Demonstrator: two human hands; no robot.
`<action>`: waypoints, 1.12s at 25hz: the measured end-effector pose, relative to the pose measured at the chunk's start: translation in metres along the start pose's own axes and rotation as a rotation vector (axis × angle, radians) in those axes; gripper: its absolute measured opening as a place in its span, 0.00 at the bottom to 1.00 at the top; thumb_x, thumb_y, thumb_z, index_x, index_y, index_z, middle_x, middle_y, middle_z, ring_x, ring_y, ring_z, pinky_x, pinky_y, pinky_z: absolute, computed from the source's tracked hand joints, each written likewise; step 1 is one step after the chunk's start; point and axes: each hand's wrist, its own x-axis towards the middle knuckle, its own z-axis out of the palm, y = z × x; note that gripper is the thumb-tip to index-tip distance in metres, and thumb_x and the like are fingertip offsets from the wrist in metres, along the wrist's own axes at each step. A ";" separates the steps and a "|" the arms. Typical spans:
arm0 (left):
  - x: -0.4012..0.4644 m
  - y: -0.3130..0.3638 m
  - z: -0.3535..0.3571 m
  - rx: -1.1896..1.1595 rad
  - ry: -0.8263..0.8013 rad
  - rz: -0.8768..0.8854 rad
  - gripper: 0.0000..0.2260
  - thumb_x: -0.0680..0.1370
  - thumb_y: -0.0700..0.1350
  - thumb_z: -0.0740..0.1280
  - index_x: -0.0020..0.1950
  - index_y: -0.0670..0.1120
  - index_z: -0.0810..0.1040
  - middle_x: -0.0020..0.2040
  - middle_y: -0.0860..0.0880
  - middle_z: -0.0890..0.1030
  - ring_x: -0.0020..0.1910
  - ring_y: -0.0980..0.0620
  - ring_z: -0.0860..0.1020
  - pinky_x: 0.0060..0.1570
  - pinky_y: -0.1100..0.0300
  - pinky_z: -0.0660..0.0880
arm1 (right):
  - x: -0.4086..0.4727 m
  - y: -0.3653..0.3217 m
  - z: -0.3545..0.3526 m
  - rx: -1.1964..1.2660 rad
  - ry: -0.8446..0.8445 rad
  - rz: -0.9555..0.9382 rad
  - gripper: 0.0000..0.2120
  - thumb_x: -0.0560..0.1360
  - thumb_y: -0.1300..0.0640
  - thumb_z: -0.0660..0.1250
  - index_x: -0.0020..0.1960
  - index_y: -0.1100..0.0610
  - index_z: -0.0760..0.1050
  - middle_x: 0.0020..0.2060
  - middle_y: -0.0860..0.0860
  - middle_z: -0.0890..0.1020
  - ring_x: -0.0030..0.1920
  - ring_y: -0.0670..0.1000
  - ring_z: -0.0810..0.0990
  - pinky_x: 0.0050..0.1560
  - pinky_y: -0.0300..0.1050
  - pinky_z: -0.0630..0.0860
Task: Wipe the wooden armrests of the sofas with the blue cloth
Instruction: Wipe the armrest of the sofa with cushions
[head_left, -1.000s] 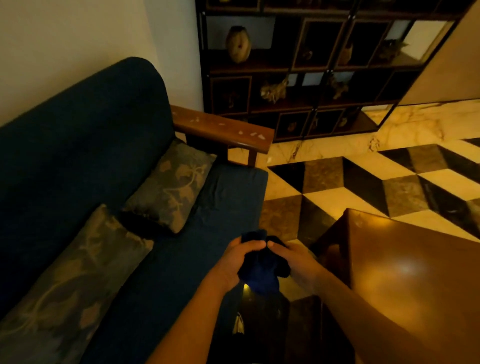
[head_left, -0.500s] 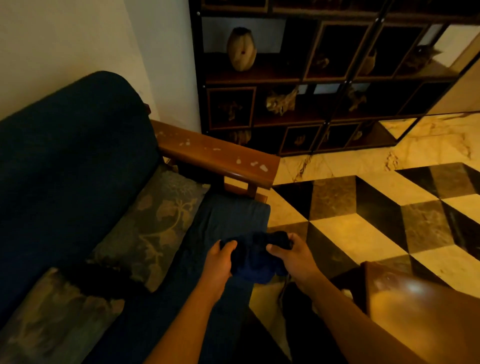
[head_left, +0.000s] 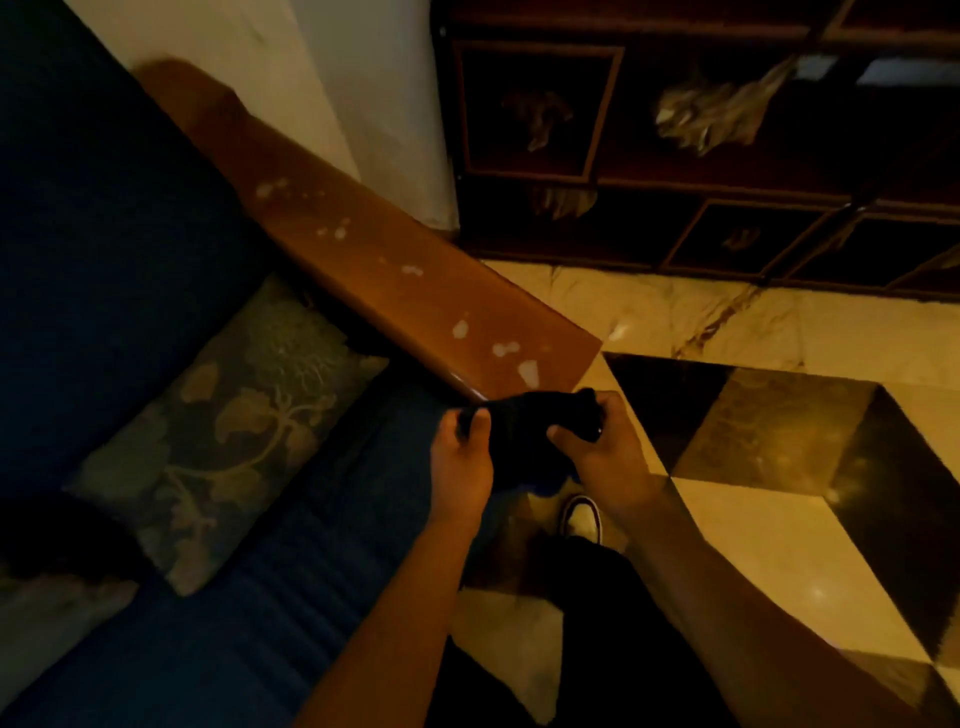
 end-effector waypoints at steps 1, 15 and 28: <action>0.015 0.002 0.012 -0.061 0.042 -0.040 0.13 0.83 0.53 0.64 0.60 0.45 0.78 0.51 0.47 0.82 0.50 0.49 0.82 0.49 0.50 0.79 | 0.023 0.000 -0.002 -0.028 -0.028 -0.022 0.20 0.75 0.61 0.78 0.51 0.44 0.70 0.47 0.42 0.80 0.46 0.38 0.83 0.41 0.38 0.80; 0.108 -0.054 0.005 -0.426 0.271 -0.476 0.16 0.85 0.54 0.57 0.56 0.43 0.75 0.45 0.42 0.81 0.41 0.45 0.81 0.44 0.47 0.78 | 0.130 -0.005 0.139 -1.370 -0.443 -1.023 0.37 0.78 0.35 0.62 0.84 0.43 0.59 0.85 0.57 0.55 0.82 0.73 0.51 0.80 0.74 0.49; 0.160 -0.021 0.000 -0.555 0.225 -0.523 0.25 0.85 0.61 0.50 0.62 0.45 0.78 0.51 0.43 0.84 0.44 0.48 0.83 0.47 0.49 0.79 | 0.139 0.014 0.048 -1.234 -0.279 -0.807 0.35 0.82 0.30 0.53 0.85 0.40 0.51 0.86 0.50 0.52 0.85 0.63 0.48 0.79 0.72 0.56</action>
